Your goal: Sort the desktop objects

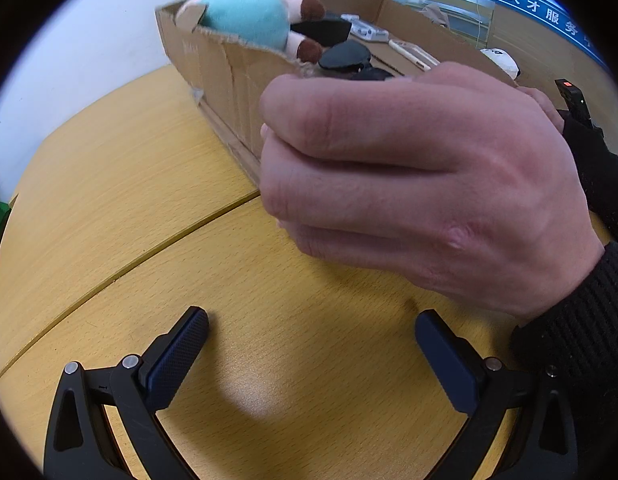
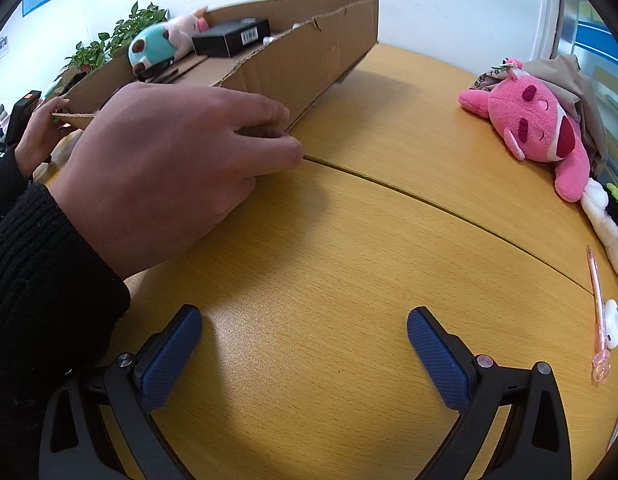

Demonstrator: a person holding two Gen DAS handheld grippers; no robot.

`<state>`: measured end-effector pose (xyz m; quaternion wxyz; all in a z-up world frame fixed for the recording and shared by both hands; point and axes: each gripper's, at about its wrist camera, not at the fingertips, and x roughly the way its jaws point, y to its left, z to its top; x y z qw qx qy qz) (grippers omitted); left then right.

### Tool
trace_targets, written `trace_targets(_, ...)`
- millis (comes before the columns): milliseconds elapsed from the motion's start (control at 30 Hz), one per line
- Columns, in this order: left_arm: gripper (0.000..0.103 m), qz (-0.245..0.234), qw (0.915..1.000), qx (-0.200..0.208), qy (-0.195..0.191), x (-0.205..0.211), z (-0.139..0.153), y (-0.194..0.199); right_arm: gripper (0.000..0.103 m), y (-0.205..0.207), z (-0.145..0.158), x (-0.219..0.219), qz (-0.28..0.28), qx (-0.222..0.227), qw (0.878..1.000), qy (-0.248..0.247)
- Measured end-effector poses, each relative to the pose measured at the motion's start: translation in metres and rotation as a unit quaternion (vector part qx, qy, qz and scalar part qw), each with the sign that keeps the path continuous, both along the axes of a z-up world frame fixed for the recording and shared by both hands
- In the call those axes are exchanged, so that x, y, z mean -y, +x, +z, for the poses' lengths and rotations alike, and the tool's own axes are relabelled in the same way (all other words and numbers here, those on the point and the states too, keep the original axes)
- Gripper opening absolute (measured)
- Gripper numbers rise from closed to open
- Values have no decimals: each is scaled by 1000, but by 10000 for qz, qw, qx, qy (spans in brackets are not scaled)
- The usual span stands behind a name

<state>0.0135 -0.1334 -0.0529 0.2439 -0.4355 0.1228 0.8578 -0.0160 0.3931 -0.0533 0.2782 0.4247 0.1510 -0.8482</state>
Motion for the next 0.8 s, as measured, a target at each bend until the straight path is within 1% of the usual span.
trace_targets(800, 103, -11, 10000, 2, -3, -1, 0, -1, 103, 3, 1, 0, -42, -17, 10000, 1)
